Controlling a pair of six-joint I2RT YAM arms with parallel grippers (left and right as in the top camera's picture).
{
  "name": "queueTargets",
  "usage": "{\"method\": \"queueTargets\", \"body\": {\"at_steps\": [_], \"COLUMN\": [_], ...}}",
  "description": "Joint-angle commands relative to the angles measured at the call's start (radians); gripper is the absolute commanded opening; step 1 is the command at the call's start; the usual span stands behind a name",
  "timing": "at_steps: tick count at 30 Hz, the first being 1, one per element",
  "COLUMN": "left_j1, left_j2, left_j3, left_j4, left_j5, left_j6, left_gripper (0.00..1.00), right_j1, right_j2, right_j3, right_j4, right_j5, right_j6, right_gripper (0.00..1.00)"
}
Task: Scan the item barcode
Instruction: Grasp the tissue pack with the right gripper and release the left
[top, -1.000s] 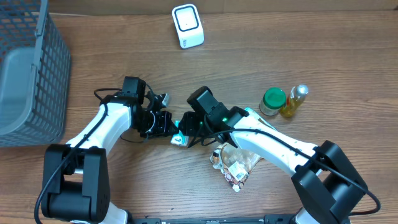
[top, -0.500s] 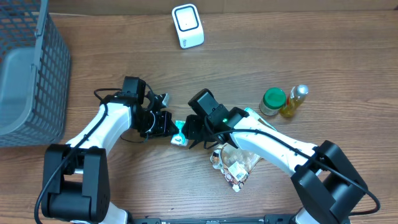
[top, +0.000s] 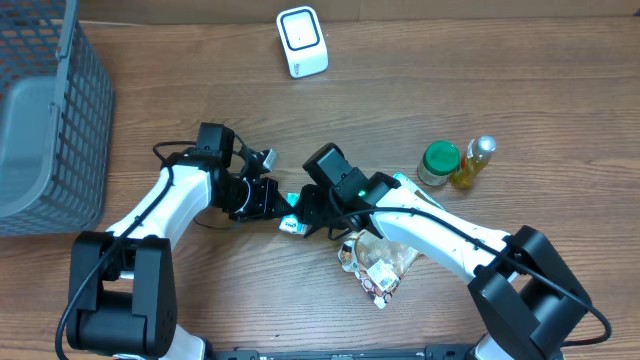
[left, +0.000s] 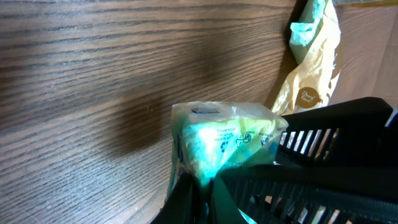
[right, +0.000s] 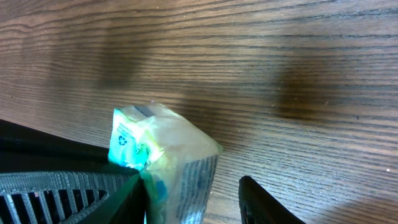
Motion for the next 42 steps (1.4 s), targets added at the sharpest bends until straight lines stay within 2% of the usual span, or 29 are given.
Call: {"method": "queueTargets", "body": {"at_steps": [1,11,18,26,28,31,37,39,42], "left_j1": [0.0,0.0,0.0,0.0,0.0,0.0,0.0,0.0,0.0], "left_j2": [-0.007,-0.007,-0.007,-0.007,-0.007,-0.007,-0.007,-0.007,-0.007], "left_j3": [-0.009,-0.009,-0.009,-0.009,-0.009,-0.009,-0.009,-0.009,-0.009], "left_j4": [0.006,0.012,0.021,0.024,0.027,0.032,0.031,0.031,0.031], "left_j5": [0.063,0.063,0.063,0.051,0.048,0.017,-0.025,-0.025,-0.025], "left_j6": [0.038,0.038,0.038,0.039,0.05,0.053,0.053,0.053,0.053], "left_gripper": [0.04,0.04,0.04,0.04,0.05,0.04,0.05,0.08,0.24], "right_j1": [0.0,0.0,0.0,-0.002,-0.002,-0.002,-0.002,-0.002,-0.002], "right_j2": [0.008,0.008,0.008,0.008,0.008,0.008,0.008,0.008,0.008], "right_j3": [-0.011,-0.011,-0.011,-0.011,-0.011,-0.011,-0.011,-0.011,-0.011], "right_j4": [0.004,0.007,0.027,0.031,0.032,0.032,0.037,0.039,0.039], "right_j5": [-0.006,-0.006,-0.071,-0.062,-0.057,-0.057,-0.055,-0.051,-0.041], "right_j6": [0.01,0.037,0.04,0.039,0.031,0.031,0.031,0.031,0.028], "right_gripper": [0.45,0.3,0.29,0.21,0.11,0.04,0.04,0.04,0.04]}}
